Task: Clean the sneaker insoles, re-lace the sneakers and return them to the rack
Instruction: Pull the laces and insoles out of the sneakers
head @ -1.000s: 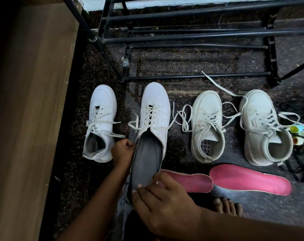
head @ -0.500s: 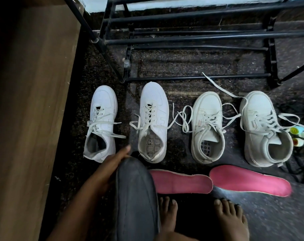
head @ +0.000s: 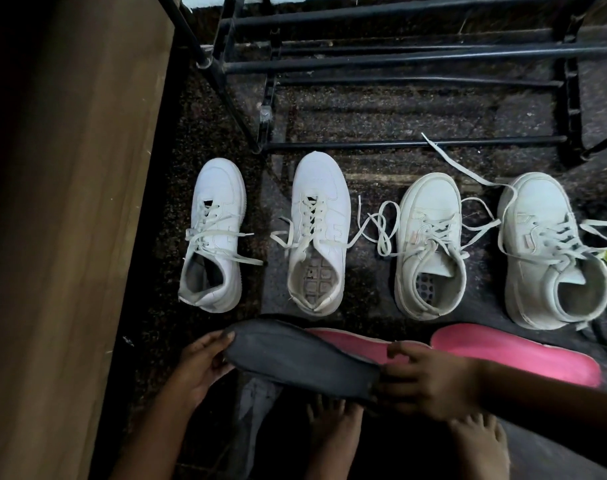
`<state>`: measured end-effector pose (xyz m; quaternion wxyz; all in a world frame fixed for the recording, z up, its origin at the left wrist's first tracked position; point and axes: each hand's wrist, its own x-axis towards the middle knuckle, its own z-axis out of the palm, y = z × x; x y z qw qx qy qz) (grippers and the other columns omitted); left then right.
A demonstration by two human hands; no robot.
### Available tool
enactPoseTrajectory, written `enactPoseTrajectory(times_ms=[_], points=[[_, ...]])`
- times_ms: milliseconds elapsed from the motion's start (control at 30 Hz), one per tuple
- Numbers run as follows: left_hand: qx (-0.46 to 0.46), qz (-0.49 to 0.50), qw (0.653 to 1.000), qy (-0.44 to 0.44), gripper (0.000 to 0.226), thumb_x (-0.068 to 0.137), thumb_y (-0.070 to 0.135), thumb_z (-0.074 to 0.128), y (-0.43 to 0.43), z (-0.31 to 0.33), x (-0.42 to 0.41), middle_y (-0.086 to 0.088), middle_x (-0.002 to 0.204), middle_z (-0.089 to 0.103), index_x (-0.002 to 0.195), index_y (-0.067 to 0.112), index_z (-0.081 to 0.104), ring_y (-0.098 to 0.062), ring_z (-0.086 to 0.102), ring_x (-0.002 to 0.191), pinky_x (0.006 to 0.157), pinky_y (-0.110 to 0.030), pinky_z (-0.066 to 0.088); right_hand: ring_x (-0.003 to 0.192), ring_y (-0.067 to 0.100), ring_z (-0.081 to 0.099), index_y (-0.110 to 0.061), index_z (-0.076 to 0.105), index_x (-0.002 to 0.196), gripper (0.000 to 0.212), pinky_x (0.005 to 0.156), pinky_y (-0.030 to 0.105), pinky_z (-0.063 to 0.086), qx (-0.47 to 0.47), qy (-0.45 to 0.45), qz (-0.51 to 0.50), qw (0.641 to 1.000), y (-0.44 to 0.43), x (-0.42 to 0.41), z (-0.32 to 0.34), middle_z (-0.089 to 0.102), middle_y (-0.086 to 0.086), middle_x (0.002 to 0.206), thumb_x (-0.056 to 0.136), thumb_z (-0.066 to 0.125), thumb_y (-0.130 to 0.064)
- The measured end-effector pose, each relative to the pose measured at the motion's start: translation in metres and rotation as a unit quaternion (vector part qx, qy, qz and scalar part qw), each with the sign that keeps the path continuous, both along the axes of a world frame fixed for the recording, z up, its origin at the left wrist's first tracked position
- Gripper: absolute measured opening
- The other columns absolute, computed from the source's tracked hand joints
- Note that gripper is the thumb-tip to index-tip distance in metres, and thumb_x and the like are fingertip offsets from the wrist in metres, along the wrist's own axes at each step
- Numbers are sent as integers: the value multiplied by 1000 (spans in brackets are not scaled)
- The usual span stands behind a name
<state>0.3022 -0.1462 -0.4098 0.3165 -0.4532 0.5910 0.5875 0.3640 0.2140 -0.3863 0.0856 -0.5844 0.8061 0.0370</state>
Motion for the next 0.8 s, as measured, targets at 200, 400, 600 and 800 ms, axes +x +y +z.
enactPoseTrajectory(times_ms=[200,400,600,800], points=[[-13,52,998,23,10,89,3,57,6,-16,1,3,68,71,87,12,62,-11,64,68,51,-20,54,77,17,62,-26,68,75,48,89,37,38,-82,-5,-51,995,5,1,-38,67,-7,89,98,28,-11],[-50,44,996,53,8,86,2,62,10,-17,0,-3,74,69,82,9,61,-17,60,76,53,-23,55,72,17,60,-28,64,68,33,84,38,36,-84,13,-44,995,-2,4,-49,64,-8,79,90,42,-16],[-347,-16,915,205,15,77,27,65,-1,-3,-5,-16,81,67,79,12,63,-5,58,63,69,-26,52,75,19,61,-27,64,71,31,87,39,37,-138,12,-46,989,-6,8,-44,65,-6,80,92,43,-17],[-449,-138,761,448,24,78,24,63,2,39,-98,-10,89,62,98,10,66,-15,57,74,69,-26,47,67,20,61,-25,65,70,45,74,36,50,-209,15,-107,972,-24,10,-36,65,-4,77,99,32,-13]])
